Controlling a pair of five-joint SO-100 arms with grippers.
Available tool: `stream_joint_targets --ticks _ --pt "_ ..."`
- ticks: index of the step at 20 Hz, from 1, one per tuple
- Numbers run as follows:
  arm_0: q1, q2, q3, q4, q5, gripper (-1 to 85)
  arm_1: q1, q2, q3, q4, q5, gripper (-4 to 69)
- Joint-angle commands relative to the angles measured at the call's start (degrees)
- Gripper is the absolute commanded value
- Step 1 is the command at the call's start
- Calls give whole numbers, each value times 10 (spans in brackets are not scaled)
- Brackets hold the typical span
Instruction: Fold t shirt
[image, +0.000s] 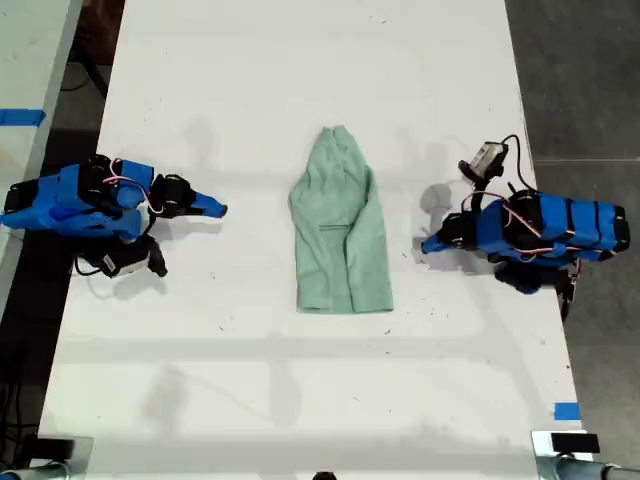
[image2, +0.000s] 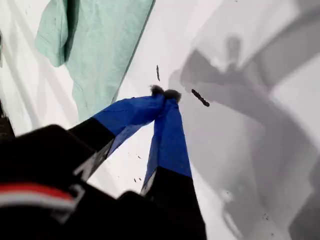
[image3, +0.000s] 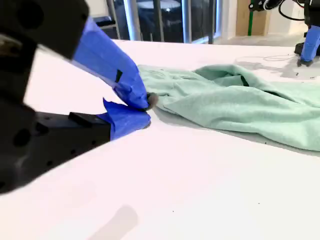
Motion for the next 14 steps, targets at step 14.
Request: stream_joint_targets --ticks 14 --pt "-4 4 3 12 -21 -1 -6 6 24 8 18 -29"
